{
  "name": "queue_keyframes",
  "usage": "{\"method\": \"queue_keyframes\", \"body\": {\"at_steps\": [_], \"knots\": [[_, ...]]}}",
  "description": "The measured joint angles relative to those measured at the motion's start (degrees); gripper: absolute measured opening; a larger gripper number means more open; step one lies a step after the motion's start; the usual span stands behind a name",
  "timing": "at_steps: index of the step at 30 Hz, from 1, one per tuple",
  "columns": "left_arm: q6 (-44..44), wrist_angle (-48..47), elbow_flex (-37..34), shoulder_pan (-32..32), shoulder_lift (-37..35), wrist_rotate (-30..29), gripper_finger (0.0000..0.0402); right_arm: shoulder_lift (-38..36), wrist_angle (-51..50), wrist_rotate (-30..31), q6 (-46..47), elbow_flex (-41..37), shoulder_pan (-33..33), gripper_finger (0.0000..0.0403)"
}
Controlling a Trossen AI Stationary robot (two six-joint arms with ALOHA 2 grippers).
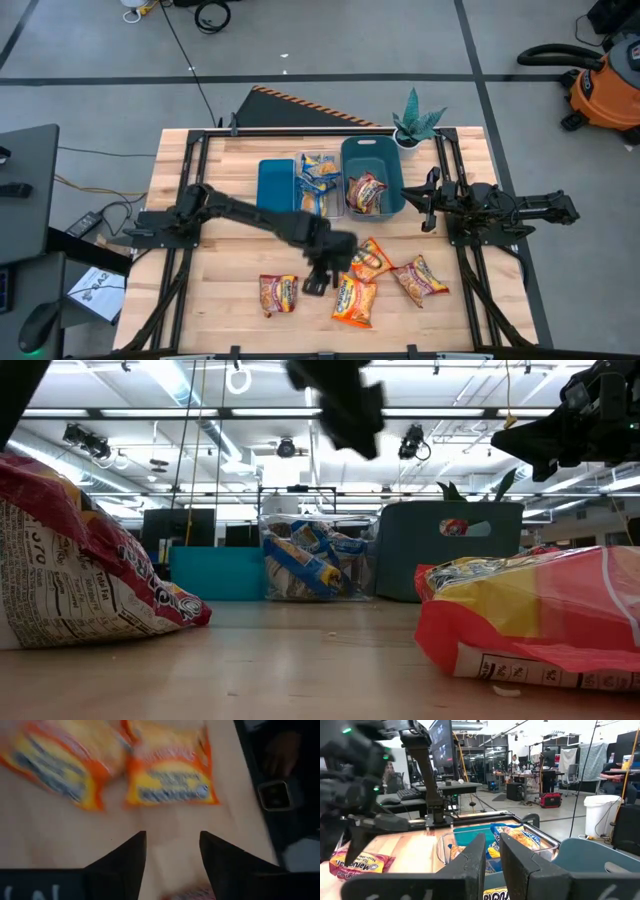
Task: Sort Maruchan noodles
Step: Put the left red noodle into the green bin
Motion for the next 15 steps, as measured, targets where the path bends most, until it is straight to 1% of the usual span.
{"method": "queue_keyframes", "body": {"at_steps": [7,12,15], "knots": [[-12.2,-15.7,0.0,-7.2,0.4,-3.2,0.0170,0.0,0.0,0.0,0.0,0.0,0.0,0.0061],[-23.6,-19.4,0.0,-13.4,0.4,-6.7,0.0163,0.0,0.0,0.0,0.0,0.0,0.0,0.0061],[-29.3,-19.9,0.0,-17.1,0.4,-9.4,0.0162,0.0,0.0,0.0,0.0,0.0,0.0,0.0061]]}}
